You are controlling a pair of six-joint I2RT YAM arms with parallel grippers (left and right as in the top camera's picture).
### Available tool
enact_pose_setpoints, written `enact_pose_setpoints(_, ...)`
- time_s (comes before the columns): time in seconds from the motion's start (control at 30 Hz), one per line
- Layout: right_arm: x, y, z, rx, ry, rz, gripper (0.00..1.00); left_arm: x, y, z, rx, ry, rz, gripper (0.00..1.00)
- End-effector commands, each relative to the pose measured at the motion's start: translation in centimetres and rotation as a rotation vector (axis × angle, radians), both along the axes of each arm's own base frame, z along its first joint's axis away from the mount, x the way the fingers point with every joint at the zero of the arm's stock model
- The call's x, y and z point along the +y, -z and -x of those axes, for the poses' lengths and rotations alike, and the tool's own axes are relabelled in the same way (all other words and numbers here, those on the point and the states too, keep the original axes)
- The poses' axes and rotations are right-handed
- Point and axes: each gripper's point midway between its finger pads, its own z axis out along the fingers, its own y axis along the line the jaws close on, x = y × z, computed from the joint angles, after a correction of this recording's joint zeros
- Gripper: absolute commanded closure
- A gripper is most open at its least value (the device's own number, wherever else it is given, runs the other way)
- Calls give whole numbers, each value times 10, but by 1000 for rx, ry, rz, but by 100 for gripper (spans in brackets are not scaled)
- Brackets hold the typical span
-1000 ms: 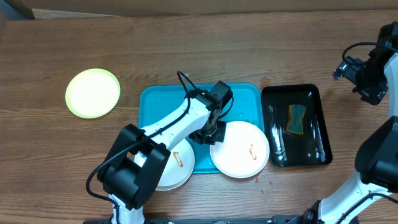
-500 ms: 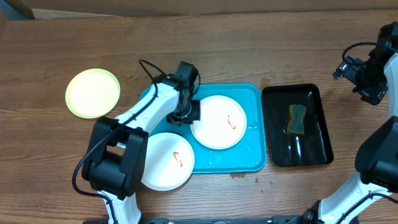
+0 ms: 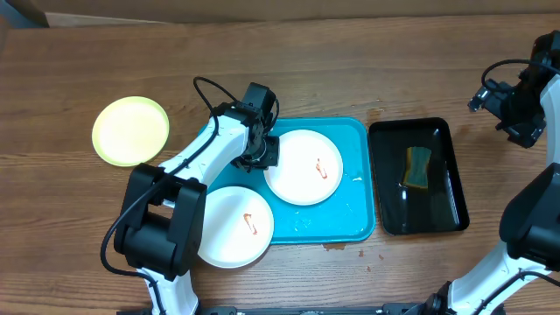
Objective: Clean dirty plates on tray and stack at the side
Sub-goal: 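Drag the white plate up toward the tray's top edge with left gripper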
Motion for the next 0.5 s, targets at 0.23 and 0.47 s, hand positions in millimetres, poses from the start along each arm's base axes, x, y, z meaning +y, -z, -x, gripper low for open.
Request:
enact_pose_setpoints(0.23,-1,-9,-4,-28,-1,10,0,-2,-4,-7,-23,21,-10,89)
enact_pose_setpoints(0.47,-1,-9,-4,-28,-1,10,0,-10,-4,-3,-19,41,0,86)
